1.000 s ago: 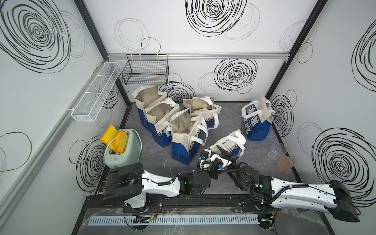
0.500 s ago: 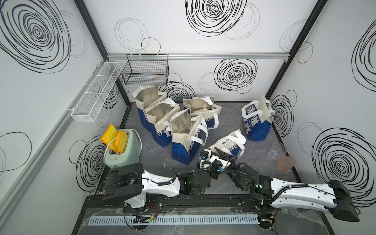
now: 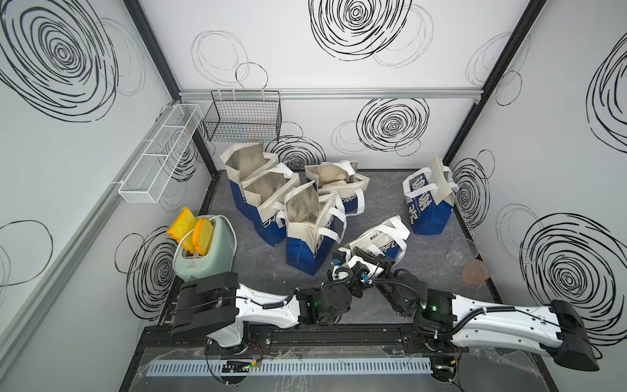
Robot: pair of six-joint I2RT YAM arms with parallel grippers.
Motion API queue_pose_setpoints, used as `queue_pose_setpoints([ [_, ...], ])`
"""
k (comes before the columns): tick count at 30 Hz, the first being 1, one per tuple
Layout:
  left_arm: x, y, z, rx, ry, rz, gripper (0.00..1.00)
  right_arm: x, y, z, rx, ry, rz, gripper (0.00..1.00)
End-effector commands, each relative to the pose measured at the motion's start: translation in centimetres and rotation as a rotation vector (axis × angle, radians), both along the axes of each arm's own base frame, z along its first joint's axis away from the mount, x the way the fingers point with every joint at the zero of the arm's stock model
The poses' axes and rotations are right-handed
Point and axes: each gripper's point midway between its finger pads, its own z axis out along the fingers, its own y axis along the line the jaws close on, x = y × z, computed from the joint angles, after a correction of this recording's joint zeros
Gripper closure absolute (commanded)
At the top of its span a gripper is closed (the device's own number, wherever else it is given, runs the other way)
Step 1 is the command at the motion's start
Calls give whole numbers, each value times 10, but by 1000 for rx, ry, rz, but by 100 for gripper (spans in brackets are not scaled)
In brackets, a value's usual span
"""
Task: Open the takeout bag
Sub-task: Open the takeout bag at the center of the board.
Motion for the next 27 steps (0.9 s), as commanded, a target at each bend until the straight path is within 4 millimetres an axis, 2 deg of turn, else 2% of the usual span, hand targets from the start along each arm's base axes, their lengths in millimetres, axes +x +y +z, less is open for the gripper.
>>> queue_pose_setpoints([
  [1, -7, -4, -6, 20, 14, -42, 100, -5, 4, 20, 80, 16, 46, 100],
  [12, -7, -2, -18, 14, 63, -37, 100, 11, -21, 65, 208, 66, -10, 100],
  [17, -6, 7, -34, 0, 123, -16, 100, 23, -31, 86, 260, 78, -36, 100],
  [22, -8, 13, -51, 36, 175, -2, 100, 30, -31, 103, 249, 51, -41, 100],
  [27, -9, 14, -59, 79, 198, 2, 100, 35, -27, 113, 225, 29, -35, 100],
])
